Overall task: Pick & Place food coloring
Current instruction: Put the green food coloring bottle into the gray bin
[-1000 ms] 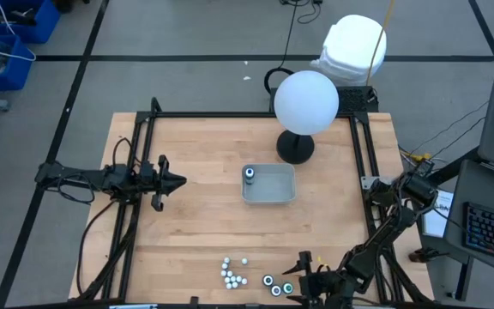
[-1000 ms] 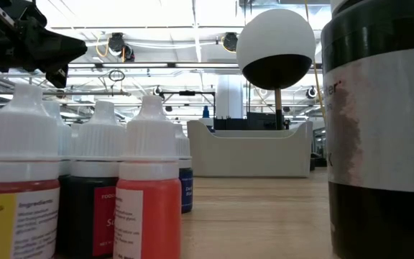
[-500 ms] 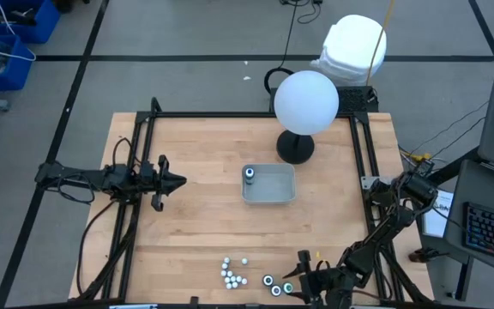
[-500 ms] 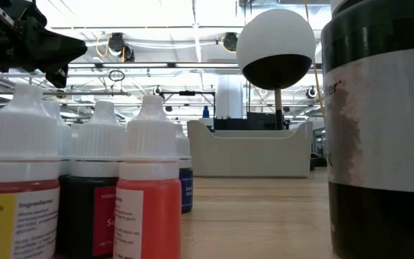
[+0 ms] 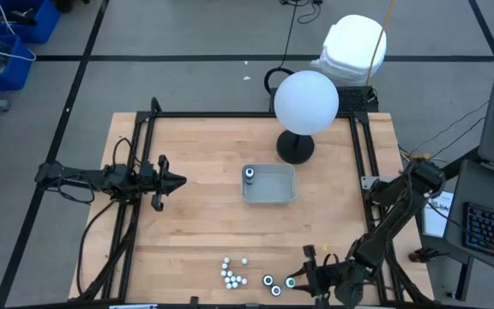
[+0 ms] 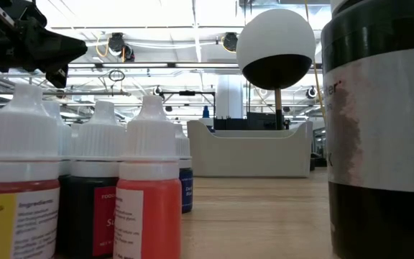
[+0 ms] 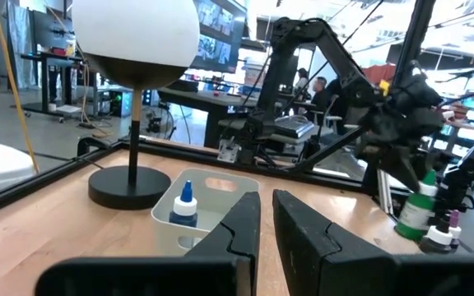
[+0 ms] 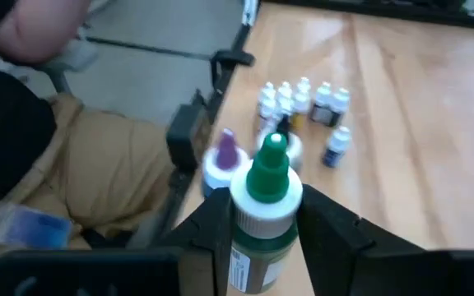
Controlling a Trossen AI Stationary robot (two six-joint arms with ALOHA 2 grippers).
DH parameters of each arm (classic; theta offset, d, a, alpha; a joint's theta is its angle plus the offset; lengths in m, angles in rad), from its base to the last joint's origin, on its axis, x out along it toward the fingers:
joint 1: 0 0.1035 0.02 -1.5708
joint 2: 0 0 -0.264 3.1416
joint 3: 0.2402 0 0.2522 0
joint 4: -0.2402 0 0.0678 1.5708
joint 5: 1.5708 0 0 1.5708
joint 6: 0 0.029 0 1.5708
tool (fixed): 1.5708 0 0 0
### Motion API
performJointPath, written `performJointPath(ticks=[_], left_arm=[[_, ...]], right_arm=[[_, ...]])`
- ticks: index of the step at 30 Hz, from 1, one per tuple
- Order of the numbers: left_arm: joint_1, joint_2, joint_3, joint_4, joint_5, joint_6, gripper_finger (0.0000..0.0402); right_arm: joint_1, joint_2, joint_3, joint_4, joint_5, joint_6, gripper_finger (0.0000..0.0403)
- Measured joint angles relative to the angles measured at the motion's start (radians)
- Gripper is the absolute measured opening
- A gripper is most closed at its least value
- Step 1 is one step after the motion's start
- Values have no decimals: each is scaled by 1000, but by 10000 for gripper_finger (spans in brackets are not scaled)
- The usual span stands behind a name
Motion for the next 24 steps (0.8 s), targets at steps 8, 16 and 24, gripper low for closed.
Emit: performJointPath(ticks=[8,16,24], left_arm=[[0,0,0,1,-1,0,40],[0,0,0,1,-1,0,40],[0,0,0,1,-1,1,40]], right_arm=[[-44,-170,0,-250,97,-40,112],[-224,-334,0,-218,189,-287,109],[-572,-348,1,-1,-113,-489,106]])
